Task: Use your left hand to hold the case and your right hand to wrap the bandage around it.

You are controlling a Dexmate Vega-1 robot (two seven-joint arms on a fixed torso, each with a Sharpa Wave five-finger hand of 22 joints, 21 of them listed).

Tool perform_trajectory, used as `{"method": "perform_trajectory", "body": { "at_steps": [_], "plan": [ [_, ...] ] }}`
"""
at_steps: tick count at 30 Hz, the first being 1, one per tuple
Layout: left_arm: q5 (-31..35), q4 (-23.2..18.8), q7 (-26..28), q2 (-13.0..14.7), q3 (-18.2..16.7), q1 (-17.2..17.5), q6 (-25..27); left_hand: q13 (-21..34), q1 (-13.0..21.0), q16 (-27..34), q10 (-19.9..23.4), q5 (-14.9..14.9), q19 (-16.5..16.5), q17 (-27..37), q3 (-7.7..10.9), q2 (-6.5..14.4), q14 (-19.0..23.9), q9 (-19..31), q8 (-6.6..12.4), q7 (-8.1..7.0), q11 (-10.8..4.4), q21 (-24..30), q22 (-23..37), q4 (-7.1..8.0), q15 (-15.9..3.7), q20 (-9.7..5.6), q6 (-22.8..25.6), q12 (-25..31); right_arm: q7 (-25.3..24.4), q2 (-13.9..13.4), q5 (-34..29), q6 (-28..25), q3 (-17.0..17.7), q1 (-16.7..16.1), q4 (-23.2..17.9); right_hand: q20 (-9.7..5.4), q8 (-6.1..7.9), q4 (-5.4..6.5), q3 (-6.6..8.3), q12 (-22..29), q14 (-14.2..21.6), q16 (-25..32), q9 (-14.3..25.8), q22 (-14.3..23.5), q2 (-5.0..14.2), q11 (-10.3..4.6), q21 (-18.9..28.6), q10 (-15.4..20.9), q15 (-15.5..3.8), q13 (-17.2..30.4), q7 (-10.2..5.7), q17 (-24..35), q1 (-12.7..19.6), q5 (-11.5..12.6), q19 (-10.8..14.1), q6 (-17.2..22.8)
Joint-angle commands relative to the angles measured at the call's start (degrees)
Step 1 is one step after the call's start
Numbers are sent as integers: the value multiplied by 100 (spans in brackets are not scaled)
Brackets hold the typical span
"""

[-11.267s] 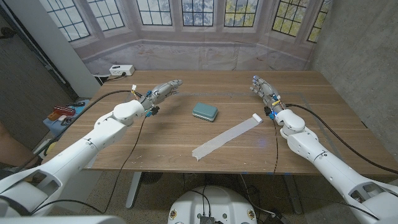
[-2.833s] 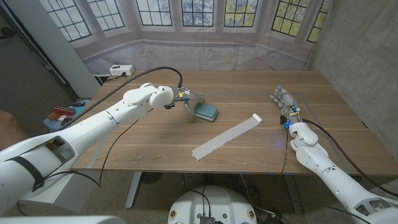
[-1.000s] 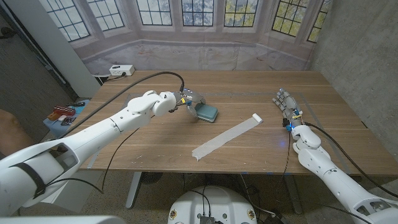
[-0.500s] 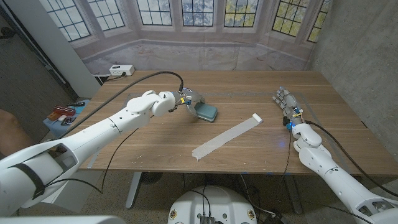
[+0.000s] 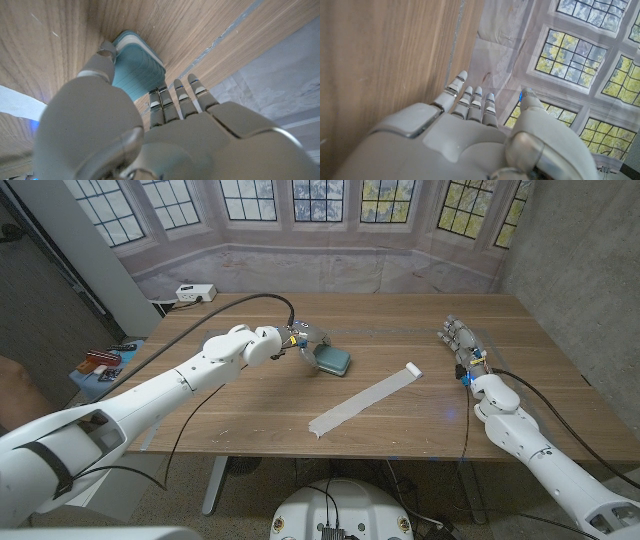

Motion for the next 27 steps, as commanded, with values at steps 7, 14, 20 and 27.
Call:
{"method": "perform_trajectory", "body": {
  "at_steps": [7, 14, 20, 27],
  "plan": [
    [-96, -22, 143, -12, -60, -25, -97, 40, 95, 37, 122, 35, 85, 22, -28, 156, 150, 160, 456, -75, -79, 11, 31, -3, -63, -22, 347, 79, -304, -392, -375, -468, -107, -163, -668, -14, 8, 3, -10, 23, -16, 35, 23, 29, 14, 10, 37, 9, 15, 14, -3, 27, 32, 32, 36, 36],
    [-160, -91, 205, -11, -114, 22, -82, 59, 99, 33, 161, 42, 94, 29, -23, 167, 191, 174, 488, -83, -112, 5, 31, -5, -75, -39, 352, 94, -446, -573, -568, -676, -140, -228, -972, -6, 12, 0, -9, 25, -1, 40, 23, 29, 14, 13, 42, 15, 27, 14, 0, 26, 37, 32, 51, 49],
    [-219, -161, 269, 0, -171, 83, -43, 73, 81, 29, 184, 43, 94, 39, -31, 177, 209, 185, 522, -101, -113, -2, 32, 6, -96, -44, 373, 104, -641, -764, -782, -980, -177, -292, -1320, 19, 26, -8, -8, 34, 20, 46, 23, 28, 8, 46, 49, 41, 39, 13, 33, 23, 46, 33, 71, 89],
    [-269, -208, 345, 21, -223, 146, -15, 91, 90, 30, 240, 47, 96, 45, -33, 184, 251, 198, 565, -126, -128, -9, 32, -2, -122, -44, 405, 126, -868, -925, -1006, -1348, -228, -357, -1687, 49, 53, -30, -2, 85, 81, 62, 22, 27, -5, 63, 70, 182, 55, 14, 72, 14, 74, 35, 138, 179]
  ]
}}
